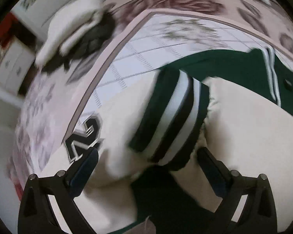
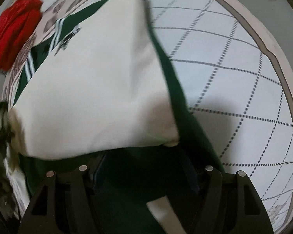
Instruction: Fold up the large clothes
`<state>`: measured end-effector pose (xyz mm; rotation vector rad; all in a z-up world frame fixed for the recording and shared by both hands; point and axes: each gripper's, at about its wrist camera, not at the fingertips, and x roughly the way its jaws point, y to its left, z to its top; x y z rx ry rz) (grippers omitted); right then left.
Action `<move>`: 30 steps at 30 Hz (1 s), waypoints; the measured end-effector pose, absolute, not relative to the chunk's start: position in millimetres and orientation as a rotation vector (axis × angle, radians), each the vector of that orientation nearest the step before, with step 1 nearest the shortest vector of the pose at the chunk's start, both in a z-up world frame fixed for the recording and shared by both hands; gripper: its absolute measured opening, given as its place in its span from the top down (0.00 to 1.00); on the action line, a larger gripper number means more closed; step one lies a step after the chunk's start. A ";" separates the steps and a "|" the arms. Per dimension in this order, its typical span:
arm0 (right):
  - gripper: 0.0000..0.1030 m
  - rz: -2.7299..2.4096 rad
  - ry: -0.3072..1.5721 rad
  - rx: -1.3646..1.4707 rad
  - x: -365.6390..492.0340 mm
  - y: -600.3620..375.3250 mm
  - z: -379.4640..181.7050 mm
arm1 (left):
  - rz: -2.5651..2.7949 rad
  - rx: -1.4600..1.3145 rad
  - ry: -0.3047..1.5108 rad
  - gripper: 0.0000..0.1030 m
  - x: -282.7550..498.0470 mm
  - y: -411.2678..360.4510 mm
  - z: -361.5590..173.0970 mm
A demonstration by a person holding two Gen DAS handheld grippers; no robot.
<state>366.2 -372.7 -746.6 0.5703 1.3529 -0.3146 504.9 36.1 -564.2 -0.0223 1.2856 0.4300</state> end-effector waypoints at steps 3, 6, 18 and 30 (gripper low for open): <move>0.37 -0.340 1.331 0.580 355.3 -377.5 -751.8 | 0.384 -0.097 1.309 0.00 496.0 52.9 -564.4; 0.41 -0.357 1.315 0.559 340.5 -379.0 -754.5 | 0.350 -0.113 1.309 0.00 487.2 53.5 -558.2; 0.31 -0.272 1.422 0.589 271.4 -344.7 -722.0 | 0.390 -0.161 1.345 0.00 320.4 137.0 -513.1; 0.31 -0.011 1.527 0.449 217.4 -170.5 -709.2 | 0.564 -0.870 1.351 0.00 172.1 227.6 -582.7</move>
